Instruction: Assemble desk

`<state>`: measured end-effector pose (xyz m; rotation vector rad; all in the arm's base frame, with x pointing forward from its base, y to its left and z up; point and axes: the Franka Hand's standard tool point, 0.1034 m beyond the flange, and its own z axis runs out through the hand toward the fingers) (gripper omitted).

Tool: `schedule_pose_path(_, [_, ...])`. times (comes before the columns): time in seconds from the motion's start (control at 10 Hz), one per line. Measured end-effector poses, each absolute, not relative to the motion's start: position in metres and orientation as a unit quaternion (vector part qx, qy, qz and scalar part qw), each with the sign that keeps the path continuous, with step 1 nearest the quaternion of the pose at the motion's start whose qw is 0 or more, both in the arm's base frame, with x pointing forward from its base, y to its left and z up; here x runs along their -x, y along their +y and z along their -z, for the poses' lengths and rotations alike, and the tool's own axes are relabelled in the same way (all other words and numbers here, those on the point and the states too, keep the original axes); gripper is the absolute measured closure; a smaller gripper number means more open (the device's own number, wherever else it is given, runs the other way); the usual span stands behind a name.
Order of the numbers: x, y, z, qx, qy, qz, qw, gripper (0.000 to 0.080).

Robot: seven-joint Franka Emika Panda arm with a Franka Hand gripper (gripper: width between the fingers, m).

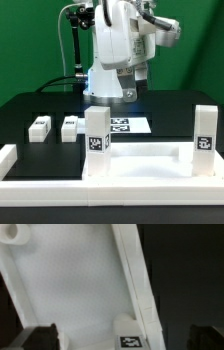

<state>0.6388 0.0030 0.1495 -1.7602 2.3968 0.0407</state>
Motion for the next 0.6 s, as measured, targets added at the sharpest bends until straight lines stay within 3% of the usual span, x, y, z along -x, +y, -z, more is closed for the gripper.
schedule_pose_path(0.3, [-0.637, 0.004, -0.147, 0.592, 0.802, -0.014, 0.082, 0.0150])
schedule_pose_path(0.4, [-0.623, 0.013, -0.140, 0.606, 0.792, -0.015, 0.079, 0.0151])
schedule_pose_path(0.6, [-0.590, 0.040, -0.115, 0.620, 0.782, -0.038, 0.051, 0.0151])
